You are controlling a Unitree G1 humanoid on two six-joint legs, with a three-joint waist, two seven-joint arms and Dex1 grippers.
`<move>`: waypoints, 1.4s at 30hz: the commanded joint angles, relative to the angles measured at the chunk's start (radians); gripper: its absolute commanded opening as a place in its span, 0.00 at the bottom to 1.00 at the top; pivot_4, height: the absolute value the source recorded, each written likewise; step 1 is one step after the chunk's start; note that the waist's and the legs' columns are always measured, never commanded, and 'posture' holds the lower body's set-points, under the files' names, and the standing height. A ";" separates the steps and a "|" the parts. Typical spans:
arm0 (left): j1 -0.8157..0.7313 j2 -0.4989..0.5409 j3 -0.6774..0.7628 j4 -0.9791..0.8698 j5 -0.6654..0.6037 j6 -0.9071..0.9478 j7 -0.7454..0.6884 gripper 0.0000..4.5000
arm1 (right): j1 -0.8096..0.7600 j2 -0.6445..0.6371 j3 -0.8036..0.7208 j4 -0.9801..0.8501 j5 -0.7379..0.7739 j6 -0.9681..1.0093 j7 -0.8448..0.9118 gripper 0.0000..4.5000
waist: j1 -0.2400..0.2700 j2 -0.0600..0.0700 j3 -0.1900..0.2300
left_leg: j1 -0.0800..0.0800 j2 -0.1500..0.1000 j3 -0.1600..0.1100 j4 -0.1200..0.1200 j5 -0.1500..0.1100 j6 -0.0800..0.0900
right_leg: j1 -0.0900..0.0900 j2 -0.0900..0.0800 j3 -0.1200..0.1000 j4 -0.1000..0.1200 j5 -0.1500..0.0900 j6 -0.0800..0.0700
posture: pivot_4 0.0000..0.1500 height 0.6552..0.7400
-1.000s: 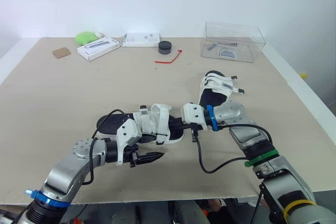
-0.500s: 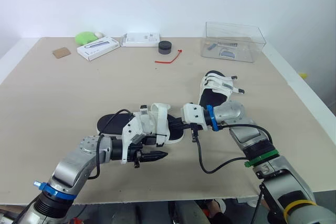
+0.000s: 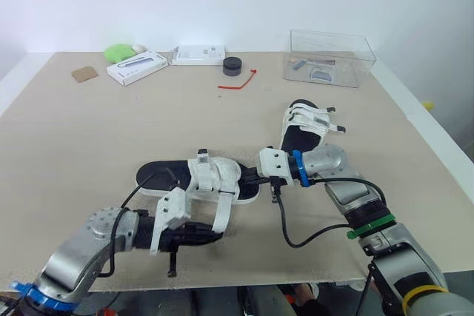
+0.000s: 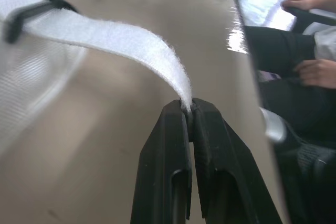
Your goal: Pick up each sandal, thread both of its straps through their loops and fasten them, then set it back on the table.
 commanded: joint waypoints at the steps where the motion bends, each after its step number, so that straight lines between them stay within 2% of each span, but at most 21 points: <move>1: 0.028 0.052 0.029 -0.067 -0.023 -0.044 -0.059 0.04 | 0.019 -0.013 0.022 0.026 -0.034 0.011 0.009 0.00 | 0.000 0.000 0.000 | 0.000 0.000 0.000 0.000 0.000 0.000 | 0.000 0.000 0.000 0.000 -0.001 -0.001 | 1.00 1.00; 7: -0.011 0.071 0.019 -0.047 0.026 -0.106 -0.062 0.04 | 0.015 -0.008 0.025 0.029 -0.034 0.009 0.010 0.00 | 0.000 0.000 0.000 | 0.001 0.000 0.000 0.000 0.000 0.000 | 0.000 0.001 0.000 0.000 -0.002 -0.002 | 1.00 1.00; 10: -0.049 0.075 0.002 -0.016 0.109 -0.236 -0.084 0.23 | 0.013 -0.009 0.024 0.032 -0.034 0.007 0.012 0.00 | 0.000 0.000 0.000 | 0.000 0.000 0.000 0.000 0.000 0.001 | 0.000 0.001 0.000 0.000 -0.002 -0.002 | 1.00 1.00; 15: -0.107 0.096 -0.007 0.086 0.289 -0.619 -0.143 0.71 | 0.009 -0.010 0.025 0.041 -0.035 0.005 0.014 0.00 | 0.001 0.000 0.000 | 0.001 0.000 0.001 0.000 0.000 0.001 | 0.000 0.000 0.001 0.000 -0.001 -0.006 | 1.00 1.00; 19: -0.175 0.117 0.005 0.199 0.372 -0.976 -0.185 0.71 | 0.006 -0.009 0.025 0.047 -0.036 0.002 0.015 0.00 | 0.001 0.000 0.000 | 0.001 0.000 0.002 0.000 0.000 0.001 | 0.000 0.000 0.001 0.000 0.000 -0.006 | 1.00 1.00; 24: -0.376 0.074 -0.028 0.419 0.554 -1.450 -0.102 0.71 | 0.000 -0.002 0.027 0.058 -0.039 -0.003 0.014 0.00 | 0.003 0.000 0.000 | 0.001 0.000 0.003 0.000 0.000 0.001 | 0.001 -0.001 0.001 0.000 0.001 -0.007 | 1.00 1.00; 26: -0.417 0.064 -0.078 0.469 0.578 -1.512 -0.093 0.71 | -0.003 0.003 0.029 0.061 -0.040 -0.004 0.013 0.00 | 0.005 0.000 0.000 | 0.001 0.000 0.004 0.000 0.000 0.001 | 0.001 -0.001 0.002 -0.001 0.004 -0.009 | 1.00 1.00; 29: -0.462 0.043 -0.140 0.505 0.580 -1.541 -0.064 0.71 | -0.008 0.005 0.029 0.067 -0.041 -0.006 0.012 0.00 | -0.001 0.000 0.000 | 0.001 0.000 0.009 0.000 -0.001 0.003 | 0.000 -0.001 0.005 -0.001 0.007 -0.004 | 1.00 1.00; 36: -0.537 0.015 -0.255 0.482 0.531 -1.451 -0.061 0.71 | -0.008 -0.008 0.019 0.061 -0.041 -0.002 0.010 0.00 | -0.001 -0.001 -0.001 | 0.001 0.001 0.010 0.001 -0.001 0.004 | 0.000 0.001 0.005 -0.001 0.007 -0.002 | 1.00 1.00; 37: -0.546 0.015 -0.268 0.475 0.525 -1.434 -0.065 0.61 | -0.003 -0.012 0.018 0.055 -0.040 0.001 0.010 0.00 | -0.001 -0.001 -0.001 | 0.002 0.001 0.010 0.001 -0.001 0.004 | 0.000 0.001 0.005 -0.001 0.006 0.000 | 1.00 1.00; 39: -0.559 0.014 -0.285 0.459 0.509 -1.404 -0.073 0.45 | 0.003 -0.017 0.016 0.047 -0.039 0.005 0.010 0.00 | 0.000 -0.001 -0.001 | 0.002 0.001 0.010 0.001 -0.001 0.004 | 0.000 0.002 0.005 -0.001 0.005 0.002 | 1.00 1.00; 42: -0.572 0.018 -0.302 0.436 0.476 -1.351 -0.086 0.13 | 0.010 -0.024 0.016 0.040 -0.040 0.008 0.009 0.00 | 0.000 -0.001 -0.001 | 0.001 0.000 0.011 0.001 -0.001 0.004 | 0.000 0.002 0.005 -0.001 0.005 0.002 | 1.00 1.00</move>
